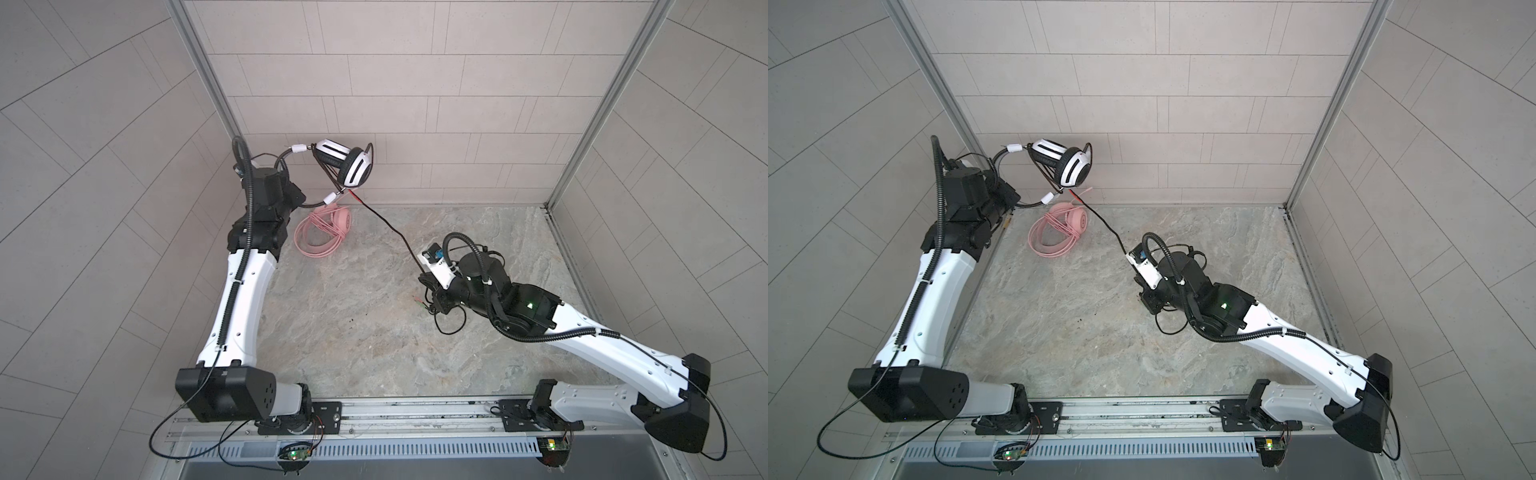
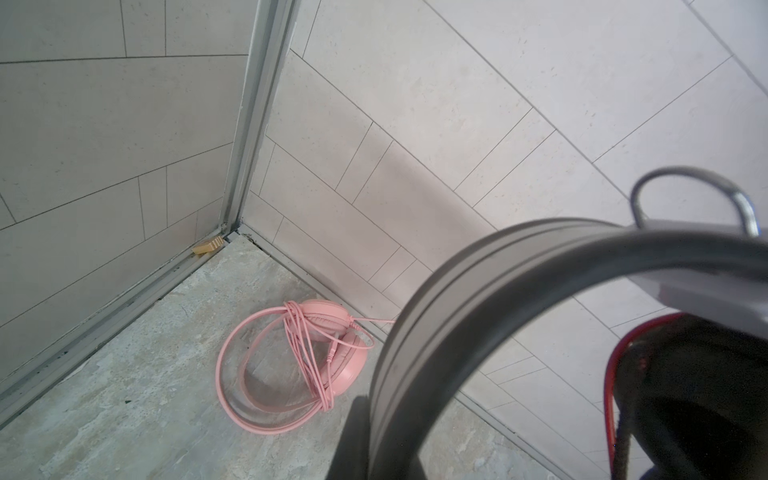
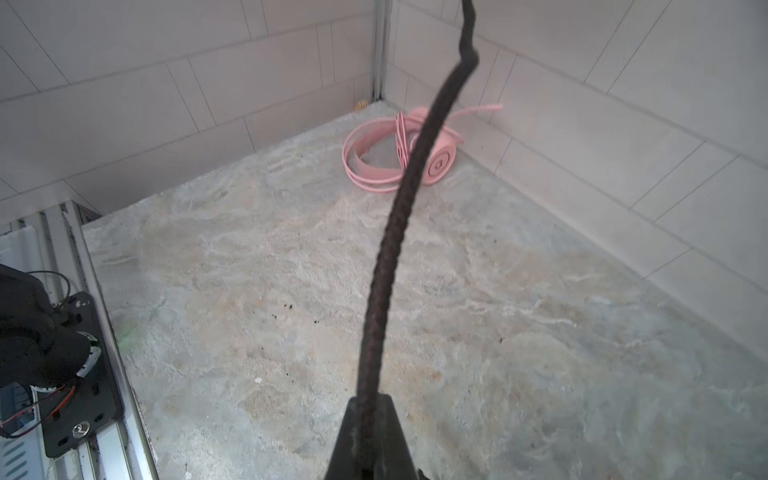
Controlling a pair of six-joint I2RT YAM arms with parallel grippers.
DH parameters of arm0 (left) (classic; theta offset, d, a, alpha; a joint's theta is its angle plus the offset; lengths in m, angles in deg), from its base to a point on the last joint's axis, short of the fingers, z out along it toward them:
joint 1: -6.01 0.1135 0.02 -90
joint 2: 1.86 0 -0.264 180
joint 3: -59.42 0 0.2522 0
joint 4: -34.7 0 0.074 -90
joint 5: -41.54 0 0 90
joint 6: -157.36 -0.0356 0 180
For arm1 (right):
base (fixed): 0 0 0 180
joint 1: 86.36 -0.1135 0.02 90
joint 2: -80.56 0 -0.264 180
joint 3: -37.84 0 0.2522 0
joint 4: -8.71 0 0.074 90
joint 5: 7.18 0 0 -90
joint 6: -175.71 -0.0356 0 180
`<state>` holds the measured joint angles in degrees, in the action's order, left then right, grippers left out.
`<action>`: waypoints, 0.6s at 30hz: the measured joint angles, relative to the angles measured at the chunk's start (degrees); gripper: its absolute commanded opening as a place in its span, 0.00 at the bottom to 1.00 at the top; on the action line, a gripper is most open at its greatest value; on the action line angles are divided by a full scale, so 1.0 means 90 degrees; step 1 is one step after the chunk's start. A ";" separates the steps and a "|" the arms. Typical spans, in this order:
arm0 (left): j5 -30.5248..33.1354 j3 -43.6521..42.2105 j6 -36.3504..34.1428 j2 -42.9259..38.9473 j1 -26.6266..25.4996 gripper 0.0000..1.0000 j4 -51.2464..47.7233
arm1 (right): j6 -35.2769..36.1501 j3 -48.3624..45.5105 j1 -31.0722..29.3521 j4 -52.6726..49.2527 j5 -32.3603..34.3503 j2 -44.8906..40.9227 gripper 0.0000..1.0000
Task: Wrap the headphones
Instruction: 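Pull the cable up with the right gripper toward the headset held by the left gripper, then wrap the cable around the headset with the right gripper, then release it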
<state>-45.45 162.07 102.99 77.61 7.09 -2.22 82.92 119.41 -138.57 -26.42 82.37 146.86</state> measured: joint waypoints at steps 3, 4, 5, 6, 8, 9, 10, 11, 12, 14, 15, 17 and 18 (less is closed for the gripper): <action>0.0199 -0.0083 -0.0318 0.0005 -0.0189 0.00 -0.0075 | 0.0180 0.0265 -0.0041 0.0000 0.0160 -0.0119 0.02; 0.0274 -0.0107 -0.0435 0.0005 -0.0282 0.00 -0.0080 | 0.0223 0.0345 -0.0041 0.0012 0.0219 -0.0134 0.02; 0.0342 -0.0126 -0.0573 0.0005 -0.0398 0.00 -0.0085 | 0.0270 0.0425 -0.0039 0.0034 0.0282 -0.0146 0.02; 0.0432 -0.0131 -0.0758 0.0007 -0.0551 0.00 -0.0114 | 0.0311 0.0495 -0.0039 0.0068 0.0335 -0.0148 0.02; 0.0627 -0.0131 -0.1139 0.0012 -0.0891 0.00 -0.0189 | 0.0391 0.0653 -0.0039 0.0090 0.0396 -0.0141 0.02; 0.0714 -0.0131 -0.1333 0.0024 -0.1076 0.00 -0.0243 | 0.0444 0.0767 -0.0039 0.0090 0.0418 -0.0124 0.02; 0.0775 -0.0129 -0.1503 0.0046 -0.1222 0.00 -0.0284 | 0.0491 0.0886 -0.0039 0.0092 0.0432 -0.0102 0.02; 0.0835 -0.0102 -0.1690 0.0100 -0.1384 0.00 -0.0369 | 0.0542 0.1022 -0.0039 0.0102 0.0444 -0.0075 0.02; 0.0855 -0.0017 -0.1889 0.0202 -0.1554 0.00 -0.0527 | 0.0605 0.1168 -0.0039 0.0112 0.0469 -0.0044 0.02; 0.0925 0.0160 -0.2278 0.0435 -0.1834 0.00 -0.0755 | 0.0699 0.1491 -0.0039 0.0073 0.0512 0.0015 0.02; 0.1005 0.0216 -0.2492 0.0563 -0.1991 0.00 -0.0850 | 0.0741 0.1673 -0.0039 0.0051 0.0525 0.0044 0.02; 0.1127 0.0219 -0.2810 0.0736 -0.2244 0.00 -0.1032 | 0.0789 0.1936 -0.0039 0.0053 0.0537 0.0051 0.02; 0.1161 0.0219 -0.2943 0.0806 -0.2344 0.00 -0.1151 | 0.0814 0.2038 -0.0039 0.0058 0.0542 0.0022 0.02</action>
<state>-35.00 164.03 76.50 84.86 -14.00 -12.58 90.25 137.75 -138.92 -25.89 87.24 147.06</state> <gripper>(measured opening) 0.083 0.048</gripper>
